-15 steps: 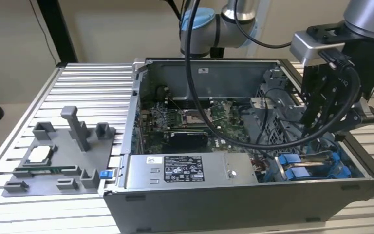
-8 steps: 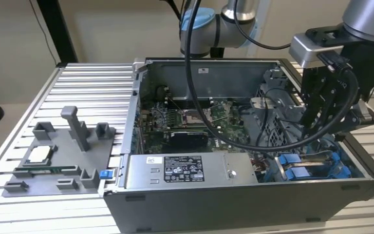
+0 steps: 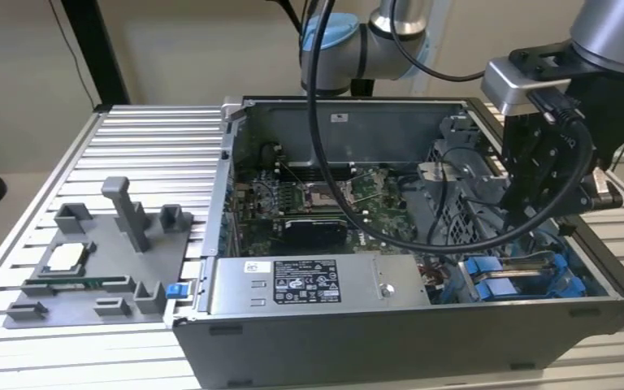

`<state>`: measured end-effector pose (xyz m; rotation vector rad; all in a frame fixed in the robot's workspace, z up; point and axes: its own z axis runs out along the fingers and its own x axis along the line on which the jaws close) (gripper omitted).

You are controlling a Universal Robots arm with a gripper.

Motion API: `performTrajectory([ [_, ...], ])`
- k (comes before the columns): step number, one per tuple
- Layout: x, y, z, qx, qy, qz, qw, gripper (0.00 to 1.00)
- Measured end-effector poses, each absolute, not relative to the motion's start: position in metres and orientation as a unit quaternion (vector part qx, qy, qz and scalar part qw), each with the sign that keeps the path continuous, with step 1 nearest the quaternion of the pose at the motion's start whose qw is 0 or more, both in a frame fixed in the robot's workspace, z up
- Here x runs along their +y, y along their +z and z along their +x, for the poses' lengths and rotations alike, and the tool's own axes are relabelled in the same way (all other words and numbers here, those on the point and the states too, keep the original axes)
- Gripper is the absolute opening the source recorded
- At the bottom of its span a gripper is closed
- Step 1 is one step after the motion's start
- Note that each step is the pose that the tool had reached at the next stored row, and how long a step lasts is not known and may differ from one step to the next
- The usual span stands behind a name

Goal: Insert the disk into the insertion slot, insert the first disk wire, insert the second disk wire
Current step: 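Insert the first disk wire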

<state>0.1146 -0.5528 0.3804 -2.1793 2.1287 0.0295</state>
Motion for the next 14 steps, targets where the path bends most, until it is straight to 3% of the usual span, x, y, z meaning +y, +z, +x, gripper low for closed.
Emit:
performTrajectory([
  [4,-0.5528,0.3804,0.1146,0.698,0.015,-0.714,0.053,0.00],
  [14,-0.5537,0.3795,0.1146,0.698,0.016,-0.714,0.053,0.00],
])
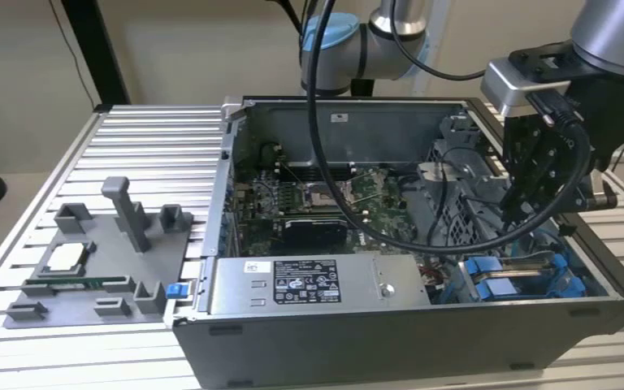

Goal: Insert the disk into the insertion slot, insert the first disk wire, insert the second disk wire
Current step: 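Insert the first disk wire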

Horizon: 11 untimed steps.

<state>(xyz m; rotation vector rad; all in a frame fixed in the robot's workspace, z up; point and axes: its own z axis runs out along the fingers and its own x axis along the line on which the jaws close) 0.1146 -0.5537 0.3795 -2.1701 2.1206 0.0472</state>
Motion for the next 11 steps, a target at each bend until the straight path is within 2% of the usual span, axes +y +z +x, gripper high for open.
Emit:
performTrajectory([
  [11,-0.5632,0.3750,0.1157,0.698,0.016,-0.714,0.054,0.00],
])
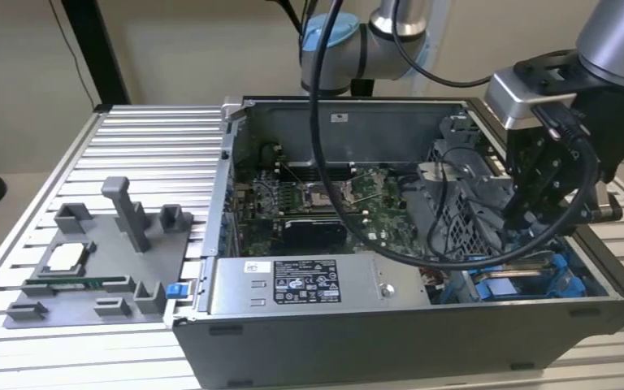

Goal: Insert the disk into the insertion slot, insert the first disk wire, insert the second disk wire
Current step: 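Insert the first disk wire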

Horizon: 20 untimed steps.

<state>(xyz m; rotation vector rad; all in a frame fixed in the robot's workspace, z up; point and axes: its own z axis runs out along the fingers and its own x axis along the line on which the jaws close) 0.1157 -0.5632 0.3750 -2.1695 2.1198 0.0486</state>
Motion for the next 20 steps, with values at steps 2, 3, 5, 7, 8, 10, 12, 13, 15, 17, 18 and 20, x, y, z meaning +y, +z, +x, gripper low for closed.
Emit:
performTrajectory([
  [2,-0.567,0.374,0.117,0.698,0.016,-0.714,0.054,0.00],
  [3,-0.569,0.373,0.117,0.698,0.016,-0.714,0.054,0.00],
  [5,-0.573,0.372,0.119,0.698,0.017,-0.714,0.053,0.00],
  [7,-0.577,0.370,0.120,0.698,0.017,-0.714,0.053,0.00],
  [8,-0.578,0.369,0.120,0.698,0.017,-0.714,0.053,0.00],
  [10,-0.582,0.368,0.122,0.698,0.018,-0.714,0.052,0.00],
  [12,-0.585,0.366,0.123,0.698,0.018,-0.714,0.052,0.00],
  [13,-0.587,0.365,0.123,0.698,0.018,-0.714,0.052,0.00],
  [15,-0.589,0.364,0.126,0.698,0.018,-0.714,0.052,0.00],
  [17,-0.590,0.363,0.129,0.698,0.019,-0.714,0.051,0.00],
  [18,-0.590,0.362,0.131,0.698,0.019,-0.714,0.051,0.00],
  [20,-0.590,0.361,0.134,0.698,0.019,-0.714,0.051,0.00],
])
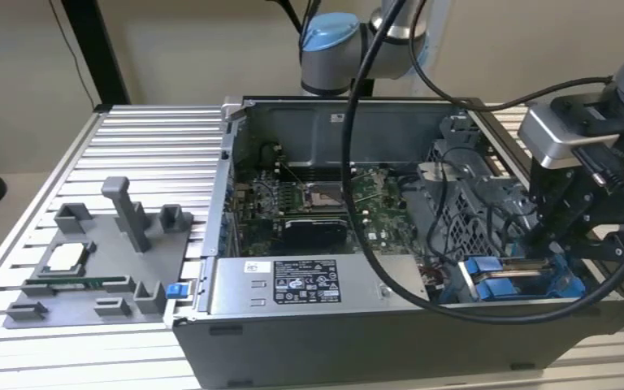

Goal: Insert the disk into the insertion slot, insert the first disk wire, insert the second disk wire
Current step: 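Insert the first disk wire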

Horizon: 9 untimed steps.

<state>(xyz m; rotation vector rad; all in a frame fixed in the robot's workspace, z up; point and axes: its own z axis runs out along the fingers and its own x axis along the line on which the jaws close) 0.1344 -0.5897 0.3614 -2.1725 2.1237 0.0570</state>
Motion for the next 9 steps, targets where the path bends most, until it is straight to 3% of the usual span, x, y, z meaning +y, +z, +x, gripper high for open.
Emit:
performTrajectory([
  [9,-0.5850,0.3545,0.1431,0.698,0.019,-0.714,0.051,0.00],
])
